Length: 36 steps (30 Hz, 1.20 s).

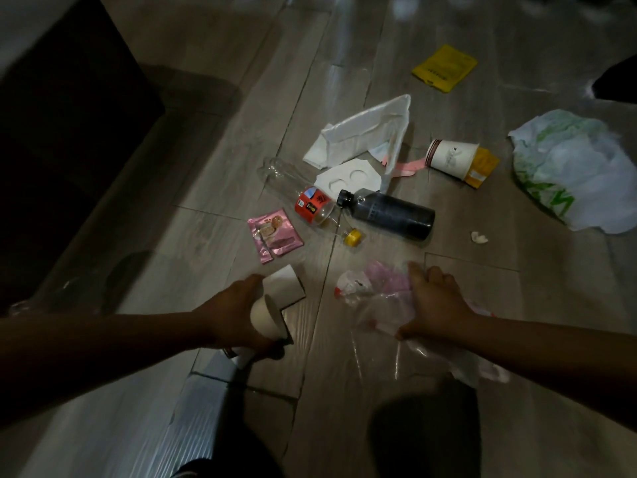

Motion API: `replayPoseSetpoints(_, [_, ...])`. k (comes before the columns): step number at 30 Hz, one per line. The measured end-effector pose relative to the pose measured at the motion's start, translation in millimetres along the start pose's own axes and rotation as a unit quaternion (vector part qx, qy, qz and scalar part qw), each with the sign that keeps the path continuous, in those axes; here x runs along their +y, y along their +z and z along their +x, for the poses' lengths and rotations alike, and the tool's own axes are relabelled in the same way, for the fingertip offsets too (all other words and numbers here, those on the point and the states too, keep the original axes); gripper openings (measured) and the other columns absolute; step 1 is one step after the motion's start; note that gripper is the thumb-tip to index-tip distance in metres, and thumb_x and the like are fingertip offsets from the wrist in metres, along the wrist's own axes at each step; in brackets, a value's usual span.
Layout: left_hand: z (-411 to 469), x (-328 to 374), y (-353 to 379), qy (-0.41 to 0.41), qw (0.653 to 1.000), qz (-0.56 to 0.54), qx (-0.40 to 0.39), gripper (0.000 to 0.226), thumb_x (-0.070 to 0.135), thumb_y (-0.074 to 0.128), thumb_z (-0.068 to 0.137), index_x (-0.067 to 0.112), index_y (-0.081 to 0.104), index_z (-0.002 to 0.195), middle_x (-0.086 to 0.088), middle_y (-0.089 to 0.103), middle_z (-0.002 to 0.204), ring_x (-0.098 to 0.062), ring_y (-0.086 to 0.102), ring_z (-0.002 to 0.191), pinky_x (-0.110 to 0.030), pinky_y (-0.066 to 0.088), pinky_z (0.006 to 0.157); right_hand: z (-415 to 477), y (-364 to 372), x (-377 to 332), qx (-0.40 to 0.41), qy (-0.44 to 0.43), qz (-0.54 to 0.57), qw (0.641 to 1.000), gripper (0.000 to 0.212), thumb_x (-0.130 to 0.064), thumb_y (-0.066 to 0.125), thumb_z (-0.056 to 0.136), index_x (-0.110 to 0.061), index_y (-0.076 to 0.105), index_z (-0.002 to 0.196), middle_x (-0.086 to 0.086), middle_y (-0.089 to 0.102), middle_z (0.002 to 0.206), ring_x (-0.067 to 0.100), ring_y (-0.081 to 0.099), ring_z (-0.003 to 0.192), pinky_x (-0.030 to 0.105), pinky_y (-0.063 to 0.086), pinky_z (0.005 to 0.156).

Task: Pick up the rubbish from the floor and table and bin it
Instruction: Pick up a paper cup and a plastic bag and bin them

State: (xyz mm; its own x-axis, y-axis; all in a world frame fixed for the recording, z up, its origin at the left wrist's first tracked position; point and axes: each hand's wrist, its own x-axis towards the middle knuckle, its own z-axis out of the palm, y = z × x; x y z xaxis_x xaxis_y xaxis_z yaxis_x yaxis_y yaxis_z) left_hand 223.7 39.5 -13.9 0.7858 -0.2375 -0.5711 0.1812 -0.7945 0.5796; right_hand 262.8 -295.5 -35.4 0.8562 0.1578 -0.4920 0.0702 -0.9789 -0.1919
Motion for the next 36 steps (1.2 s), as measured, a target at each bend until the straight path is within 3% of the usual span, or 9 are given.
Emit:
replayPoseSetpoints(5, [0.0,3.5,-25.1,-0.008,0.997,-0.062,0.044,0.083,0.034,0.086,0.061,0.035,0.032,0.124,0.014,0.049,0.111,-0.008,0.054,0.099,-0.017,0.047,0.068,-1.8,1.3,-6.1,-0.016,-0.014,0.005,1.000,0.119,-0.043,0.086,0.057,-0.021,0.013,0.148,0.013,0.026,0.145,0.034,0.029,0.132,0.038,0.032,0.106])
replayPoseSetpoints(12, [-20.0,-17.9,-24.9,-0.054,0.997,0.003,-0.053,0.076,0.034,0.084,0.065,0.031,0.035,0.123,0.008,0.051,0.117,-0.007,0.051,0.104,-0.020,0.047,0.082,-0.3,-10.3,-7.6,0.008,-0.031,0.041,0.999,0.087,-0.038,0.084,0.060,-0.018,0.038,0.131,0.012,0.044,0.128,0.029,0.045,0.115,0.029,0.038,0.090])
replayPoseSetpoints(15, [-23.8,-26.0,-14.3,-0.059,0.995,0.046,-0.062,0.076,0.039,0.085,0.061,0.029,0.041,0.122,0.007,0.052,0.122,-0.007,0.051,0.107,-0.021,0.047,0.087,-1.0,-11.8,-7.6,0.014,-0.025,0.029,0.999,0.090,-0.041,0.084,0.061,-0.017,0.036,0.133,0.012,0.044,0.124,0.029,0.046,0.112,0.028,0.037,0.086])
replayPoseSetpoints(21, [-18.0,-24.3,-6.4,-0.047,0.989,0.142,-0.002,0.098,0.056,0.086,0.047,0.029,0.036,0.127,0.006,0.038,0.124,-0.012,0.043,0.110,-0.031,0.049,0.094,-5.7,-6.0,-8.4,0.007,-0.009,0.011,1.000,0.096,-0.039,0.084,0.059,-0.020,0.031,0.136,0.013,0.041,0.127,0.033,0.044,0.114,0.033,0.040,0.093])
replayPoseSetpoints(26, [-24.3,-30.8,4.5,-0.052,0.997,0.051,0.012,0.092,0.046,0.089,0.048,0.029,0.036,0.122,0.006,0.045,0.124,-0.012,0.050,0.108,-0.028,0.053,0.087,-3.9,-5.2,-8.5,0.004,-0.008,0.009,1.000,0.097,-0.039,0.083,0.059,-0.020,0.031,0.138,0.013,0.041,0.127,0.032,0.043,0.116,0.033,0.038,0.095])
replayPoseSetpoints(30, [-19.9,-28.7,-0.5,-0.059,0.997,0.018,0.036,0.082,0.035,0.086,0.059,0.028,0.035,0.122,0.004,0.052,0.120,-0.011,0.052,0.104,-0.019,0.047,0.075,-2.8,-5.4,-8.9,0.003,-0.005,0.011,1.000,0.096,-0.040,0.083,0.059,-0.020,0.031,0.138,0.013,0.040,0.129,0.033,0.042,0.117,0.034,0.039,0.095])
replayPoseSetpoints(34, [-5.8,-10.2,-27.7,-0.065,0.994,-0.053,0.069,0.078,0.029,0.085,0.063,0.028,0.035,0.123,0.002,0.052,0.116,-0.016,0.056,0.100,-0.024,0.053,0.060,-2.2,-6.5,-7.2,0.003,-0.011,0.014,1.000,0.095,-0.039,0.083,0.060,-0.020,0.032,0.137,0.012,0.041,0.127,0.032,0.043,0.116,0.033,0.040,0.093])
replayPoseSetpoints(36, [3.9,0.6,-44.2,-0.049,0.992,-0.076,0.092,0.079,0.027,0.084,0.065,0.027,0.035,0.126,0.003,0.051,0.115,-0.019,0.055,0.103,-0.030,0.055,0.063,-2.6,-6.4,-5.7,0.008,-0.019,0.018,1.000,0.093,-0.039,0.083,0.060,-0.020,0.033,0.137,0.011,0.042,0.126,0.031,0.044,0.114,0.033,0.040,0.091])
